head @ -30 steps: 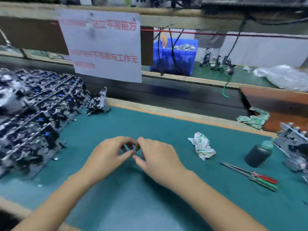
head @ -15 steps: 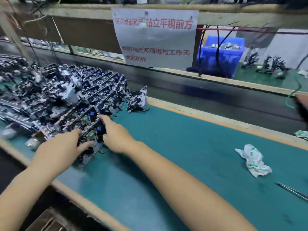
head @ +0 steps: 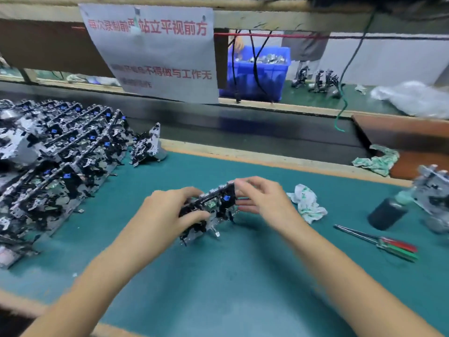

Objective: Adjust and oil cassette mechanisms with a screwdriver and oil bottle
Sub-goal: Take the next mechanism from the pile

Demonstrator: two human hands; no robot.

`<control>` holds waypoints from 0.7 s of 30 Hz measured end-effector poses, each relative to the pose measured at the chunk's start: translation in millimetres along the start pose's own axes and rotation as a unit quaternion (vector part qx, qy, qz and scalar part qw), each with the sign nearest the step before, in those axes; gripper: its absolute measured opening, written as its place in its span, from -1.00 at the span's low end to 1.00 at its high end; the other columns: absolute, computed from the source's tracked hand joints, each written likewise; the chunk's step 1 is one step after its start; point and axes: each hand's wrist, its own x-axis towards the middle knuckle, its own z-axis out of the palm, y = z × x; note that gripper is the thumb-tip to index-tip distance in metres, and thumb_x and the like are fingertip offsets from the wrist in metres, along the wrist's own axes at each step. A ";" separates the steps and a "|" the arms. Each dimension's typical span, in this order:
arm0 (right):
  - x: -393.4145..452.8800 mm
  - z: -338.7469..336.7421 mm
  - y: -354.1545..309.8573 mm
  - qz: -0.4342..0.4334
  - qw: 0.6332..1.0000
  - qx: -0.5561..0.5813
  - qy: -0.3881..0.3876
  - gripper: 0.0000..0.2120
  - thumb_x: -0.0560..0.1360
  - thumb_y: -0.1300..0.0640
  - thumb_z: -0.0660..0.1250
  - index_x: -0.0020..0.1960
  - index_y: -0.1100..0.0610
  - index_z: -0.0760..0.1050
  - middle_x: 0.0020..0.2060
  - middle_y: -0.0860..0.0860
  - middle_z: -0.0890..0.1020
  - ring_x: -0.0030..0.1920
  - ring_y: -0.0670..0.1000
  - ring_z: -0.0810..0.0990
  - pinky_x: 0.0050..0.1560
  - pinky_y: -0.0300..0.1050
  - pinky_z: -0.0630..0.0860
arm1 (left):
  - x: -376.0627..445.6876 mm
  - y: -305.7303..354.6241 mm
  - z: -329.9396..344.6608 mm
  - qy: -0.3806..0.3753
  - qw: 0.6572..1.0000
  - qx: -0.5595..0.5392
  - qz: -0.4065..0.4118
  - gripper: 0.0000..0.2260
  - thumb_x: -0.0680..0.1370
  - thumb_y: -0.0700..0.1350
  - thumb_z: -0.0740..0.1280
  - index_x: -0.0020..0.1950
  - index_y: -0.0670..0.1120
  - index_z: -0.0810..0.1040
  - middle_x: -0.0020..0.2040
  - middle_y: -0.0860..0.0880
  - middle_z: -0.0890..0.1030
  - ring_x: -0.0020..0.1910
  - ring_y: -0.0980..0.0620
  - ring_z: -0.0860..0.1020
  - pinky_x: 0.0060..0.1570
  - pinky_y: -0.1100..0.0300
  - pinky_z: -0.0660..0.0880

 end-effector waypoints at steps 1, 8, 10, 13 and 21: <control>-12.7 -22.0 2.6 0.005 0.999 0.022 0.033 -0.88 0.53 0.08 0.31 -0.10 0.12 0.55 -0.19 0.02 0.69 -0.21 -0.06 0.66 -0.10 -0.21 0.60 | 3.6 17.0 12.9 -0.004 0.999 -0.016 0.034 -0.74 0.47 0.13 0.38 0.12 0.11 0.57 -0.27 0.21 0.61 -0.24 0.16 0.52 -0.23 0.38 0.37; -109.4 -129.1 25.8 -0.006 0.964 0.099 0.246 -0.90 0.46 0.20 0.36 -0.13 0.20 0.45 -0.17 0.09 0.69 -0.14 -0.02 0.66 -0.23 -0.32 0.56 | -6.7 114.1 100.7 0.024 0.959 0.006 0.282 -0.76 0.47 -0.13 0.45 0.11 -0.12 0.61 -0.03 -0.01 0.65 -0.18 -0.05 0.63 -0.31 0.08 0.56; -132.0 -146.5 34.1 -0.012 0.953 0.137 0.269 -0.85 0.43 0.25 0.35 -0.13 0.13 0.37 -0.16 0.05 0.70 -0.14 -0.06 0.66 -0.23 -0.31 0.56 | -14.0 131.0 122.7 0.079 0.928 0.056 0.359 -0.83 0.45 -0.16 0.44 0.02 -0.13 0.67 -0.07 -0.02 0.68 -0.27 0.00 0.63 -0.43 0.16 0.55; -154.2 -161.2 52.7 0.018 0.944 0.168 0.284 -0.71 0.43 0.46 0.27 -0.10 0.10 0.34 -0.16 0.02 0.69 -0.15 -0.07 0.66 -0.23 -0.30 0.55 | -22.0 137.4 145.4 0.123 0.874 0.091 0.461 -0.79 0.40 -0.20 0.46 0.03 -0.10 0.63 -0.07 -0.03 0.68 -0.25 0.01 0.62 -0.44 0.20 0.51; -159.7 -162.3 75.1 0.033 0.941 0.158 0.299 -0.87 0.48 0.40 0.28 -0.08 0.20 0.45 -0.20 0.02 0.68 -0.19 0.06 0.69 -0.20 -0.23 0.59 | -15.4 107.7 149.9 -0.106 0.931 -0.045 0.346 -0.07 0.22 0.44 0.38 0.48 0.18 0.11 0.51 0.09 0.05 0.50 0.06 0.07 0.48 0.16 -0.02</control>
